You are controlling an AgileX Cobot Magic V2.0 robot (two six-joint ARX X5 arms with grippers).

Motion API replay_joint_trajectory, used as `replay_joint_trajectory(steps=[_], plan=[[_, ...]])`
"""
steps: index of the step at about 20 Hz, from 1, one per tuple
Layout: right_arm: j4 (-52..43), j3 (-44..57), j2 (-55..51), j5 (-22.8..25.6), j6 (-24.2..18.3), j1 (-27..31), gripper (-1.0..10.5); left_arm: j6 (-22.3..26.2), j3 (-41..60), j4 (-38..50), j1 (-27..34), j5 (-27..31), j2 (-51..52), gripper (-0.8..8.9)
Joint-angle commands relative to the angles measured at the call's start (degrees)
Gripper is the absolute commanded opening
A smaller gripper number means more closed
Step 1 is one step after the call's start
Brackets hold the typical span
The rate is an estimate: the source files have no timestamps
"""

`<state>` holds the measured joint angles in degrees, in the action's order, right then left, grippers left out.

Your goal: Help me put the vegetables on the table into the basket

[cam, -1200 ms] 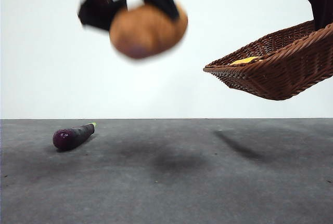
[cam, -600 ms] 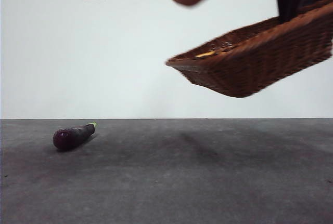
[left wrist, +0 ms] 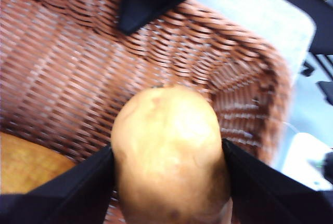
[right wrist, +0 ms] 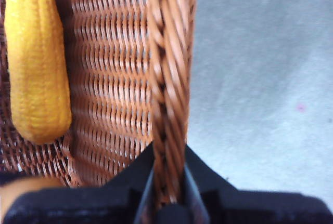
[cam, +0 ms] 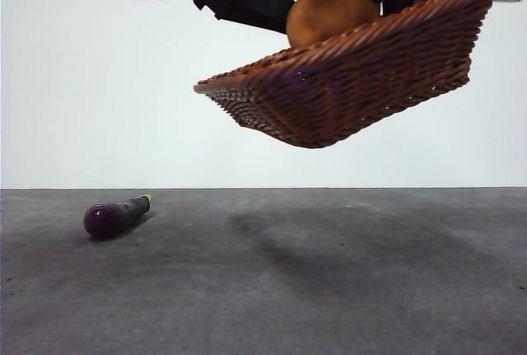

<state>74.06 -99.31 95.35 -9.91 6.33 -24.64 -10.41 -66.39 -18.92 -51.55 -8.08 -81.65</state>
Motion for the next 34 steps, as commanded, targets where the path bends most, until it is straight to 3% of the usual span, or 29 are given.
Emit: replay_joint_trajectory(steps=[1,5,8,11,13,16,21,27,34], plan=[[-0.52,0.31,0.13,-0.66,1.2,-0.57,-0.1,-0.48,0.2,0.2,-0.09,0.22,-0.35,5.75],[-0.22,0.31,0.13,-0.72,1.18,-0.46,-0.1,-0.26,-0.2,-0.15,0.68,0.44,-0.31,5.74],[1.09,0.31,0.13,1.95,0.63,1.36,-0.1,0.83,-5.66,-8.22,3.5,2.01,0.07,5.69],[1.66,0.31,0.13,2.45,-0.48,4.68,-0.1,4.33,-12.72,-20.17,7.8,14.93,0.22,5.66],[2.19,0.31,0.13,2.45,-1.38,6.97,-0.1,6.19,-13.14,-23.74,12.35,21.35,0.13,5.66],[2.64,0.31,0.13,2.43,-2.51,9.46,-0.1,6.12,-13.14,-26.4,22.84,18.99,-2.56,5.66],[2.58,0.31,0.13,2.45,-3.02,9.77,-0.1,6.16,-13.14,-26.01,34.56,8.37,-11.43,5.66],[2.54,0.31,0.13,2.47,-2.99,9.77,-0.1,6.8,-13.14,-21.35,38.4,6.12,-23.37,5.66],[2.36,0.31,0.13,2.45,-2.95,9.77,-0.1,7.21,-13.14,-19.04,38.86,6.14,-30.27,5.65]])
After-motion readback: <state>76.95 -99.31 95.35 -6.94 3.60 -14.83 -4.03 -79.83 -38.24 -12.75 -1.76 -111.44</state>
